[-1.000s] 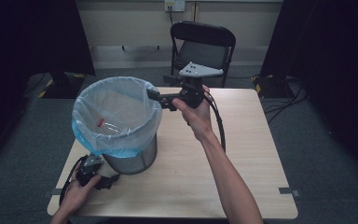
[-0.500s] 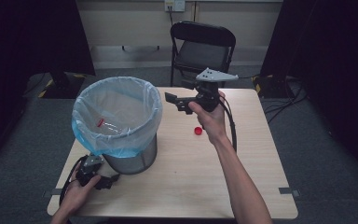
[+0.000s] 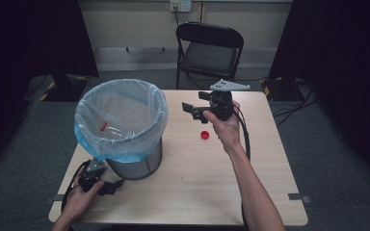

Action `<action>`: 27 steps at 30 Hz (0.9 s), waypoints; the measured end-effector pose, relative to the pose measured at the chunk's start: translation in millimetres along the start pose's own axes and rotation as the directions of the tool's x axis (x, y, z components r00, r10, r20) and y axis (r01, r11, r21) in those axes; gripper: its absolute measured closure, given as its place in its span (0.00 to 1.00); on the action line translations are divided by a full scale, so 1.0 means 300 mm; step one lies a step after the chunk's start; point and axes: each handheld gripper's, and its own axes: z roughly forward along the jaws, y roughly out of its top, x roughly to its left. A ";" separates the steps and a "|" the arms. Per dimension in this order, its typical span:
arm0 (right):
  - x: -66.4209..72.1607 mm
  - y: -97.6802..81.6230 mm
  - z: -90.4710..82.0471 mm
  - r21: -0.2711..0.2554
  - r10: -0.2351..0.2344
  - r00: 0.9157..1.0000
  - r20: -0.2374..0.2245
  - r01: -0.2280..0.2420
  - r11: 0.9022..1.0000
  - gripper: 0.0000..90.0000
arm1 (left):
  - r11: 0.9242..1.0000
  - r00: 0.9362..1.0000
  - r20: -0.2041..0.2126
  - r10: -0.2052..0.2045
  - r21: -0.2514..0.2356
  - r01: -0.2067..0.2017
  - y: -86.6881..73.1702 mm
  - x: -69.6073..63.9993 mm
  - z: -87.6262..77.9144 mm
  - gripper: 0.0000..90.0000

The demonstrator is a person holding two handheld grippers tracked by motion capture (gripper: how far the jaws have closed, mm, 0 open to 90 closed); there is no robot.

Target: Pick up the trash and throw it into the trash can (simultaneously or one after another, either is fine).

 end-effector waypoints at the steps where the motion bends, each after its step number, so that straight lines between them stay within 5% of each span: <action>1: -0.007 -0.009 0.002 0.009 0.004 1.000 0.007 -0.004 1.000 0.21 | 1.000 1.000 0.002 0.000 0.001 0.000 0.000 0.000 0.000 0.00; 14: -0.091 -0.137 0.025 0.120 0.034 0.996 0.082 -0.044 0.992 0.22 | 1.000 1.000 0.000 0.000 0.001 0.000 0.000 0.000 0.000 0.00; 27: -0.163 -0.286 0.094 0.244 0.054 0.992 0.113 -0.081 0.966 0.32 | 1.000 1.000 0.003 -0.001 0.003 0.001 0.000 0.000 0.000 0.00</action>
